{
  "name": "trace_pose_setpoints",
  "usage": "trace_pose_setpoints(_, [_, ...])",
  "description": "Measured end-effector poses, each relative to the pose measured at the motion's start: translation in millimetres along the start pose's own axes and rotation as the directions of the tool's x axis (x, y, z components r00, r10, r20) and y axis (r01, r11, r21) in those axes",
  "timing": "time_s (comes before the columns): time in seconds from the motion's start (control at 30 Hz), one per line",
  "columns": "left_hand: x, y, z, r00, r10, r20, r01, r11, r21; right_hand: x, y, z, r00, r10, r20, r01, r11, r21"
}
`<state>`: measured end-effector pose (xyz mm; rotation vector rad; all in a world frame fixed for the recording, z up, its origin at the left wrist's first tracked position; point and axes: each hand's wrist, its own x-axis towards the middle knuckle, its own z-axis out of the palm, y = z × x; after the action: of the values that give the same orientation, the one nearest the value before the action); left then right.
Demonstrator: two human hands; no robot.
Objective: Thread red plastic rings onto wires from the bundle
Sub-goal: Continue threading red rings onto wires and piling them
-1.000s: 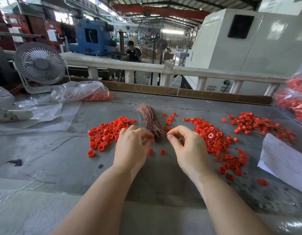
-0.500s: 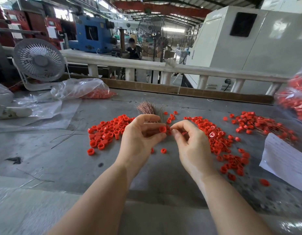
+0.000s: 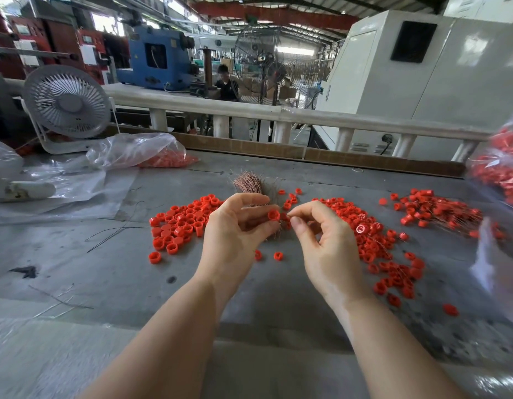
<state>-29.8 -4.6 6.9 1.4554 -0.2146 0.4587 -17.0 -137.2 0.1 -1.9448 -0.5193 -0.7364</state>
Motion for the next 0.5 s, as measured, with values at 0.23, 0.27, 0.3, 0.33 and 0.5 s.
trace_pose_setpoints(0.23, [-2.3,0.7,-0.4,0.999,0.039,-0.010,-0.038,0.995,0.092,-1.5,1.0,0.1,1.000,-0.020,-0.001,0.020,1.000,-0.005])
trace_pose_setpoints(0.27, [-2.8,1.4,0.1,0.999,0.050,-0.006,-0.049,0.991,0.125,-1.7,0.9,0.1,1.000,-0.025,-0.004,0.025,1.000,-0.009])
trace_pose_setpoints(0.3, [-3.3,2.2,0.7,0.999,0.053,0.003,-0.053,0.988,0.147,-1.8,0.9,0.3,0.999,-0.034,-0.008,0.033,0.999,-0.014])
trace_pose_setpoints(0.33, [-3.7,2.9,1.5,0.999,0.047,0.016,-0.049,0.987,0.153,-1.7,1.0,0.5,0.999,-0.042,-0.012,0.042,0.999,-0.020])
trace_pose_setpoints(0.5, [-5.1,5.2,3.3,0.996,-0.008,0.090,0.002,0.998,0.069,-0.8,3.2,0.6,1.000,-0.025,-0.011,0.025,1.000,-0.009])
